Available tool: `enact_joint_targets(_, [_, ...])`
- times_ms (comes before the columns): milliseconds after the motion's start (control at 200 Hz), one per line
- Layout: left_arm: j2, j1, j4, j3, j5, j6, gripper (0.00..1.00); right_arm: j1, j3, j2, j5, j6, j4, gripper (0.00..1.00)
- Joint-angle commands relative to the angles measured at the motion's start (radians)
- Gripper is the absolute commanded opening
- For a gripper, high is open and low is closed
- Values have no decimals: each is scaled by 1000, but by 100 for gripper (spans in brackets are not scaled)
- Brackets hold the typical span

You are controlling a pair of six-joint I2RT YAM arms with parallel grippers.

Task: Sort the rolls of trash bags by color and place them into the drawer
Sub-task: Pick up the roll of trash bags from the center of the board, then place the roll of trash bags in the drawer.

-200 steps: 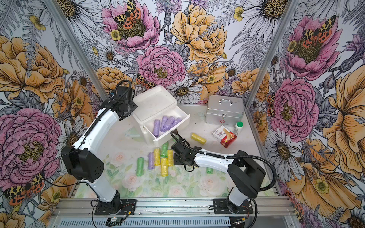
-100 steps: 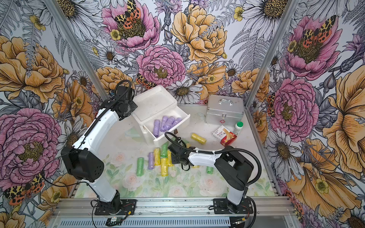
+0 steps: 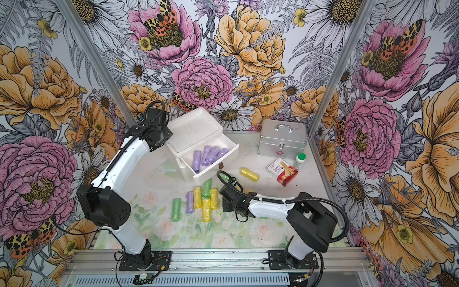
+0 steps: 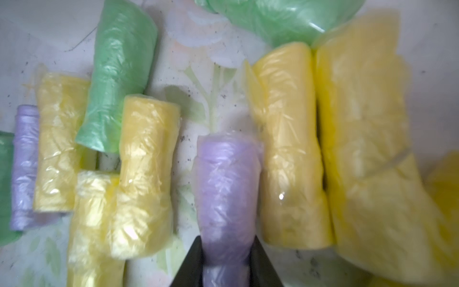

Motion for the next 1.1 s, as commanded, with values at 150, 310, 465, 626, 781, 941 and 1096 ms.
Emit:
enact_joint_targets(150, [28,-10,-104,-29,136,-67,0,4,5,-308,-169,-12,-155,30])
enact_joint_targets(310, [25,-16,-104,-24,136,-69,0,-25,123,-424,-155,-12,-257,29])
enact_joint_targets(465, [13,-14,-104,-28,134,-69,0,-103,319,-406,-190,-4,-277,29])
enact_joint_targets(626, [2,-14,-104,-35,133,-72,0,-188,553,-264,-222,19,-276,29])
enact_joint_targets(781, [-1,-13,-104,-29,136,-70,0,-242,710,-97,-194,119,-295,29])
enact_joint_targets(941, [-12,-10,-104,-35,131,-67,0,-250,835,64,-219,173,-291,29])
enact_joint_targets(1096, [-17,-8,-104,-39,135,-67,0,-252,909,180,-249,210,-291,29])
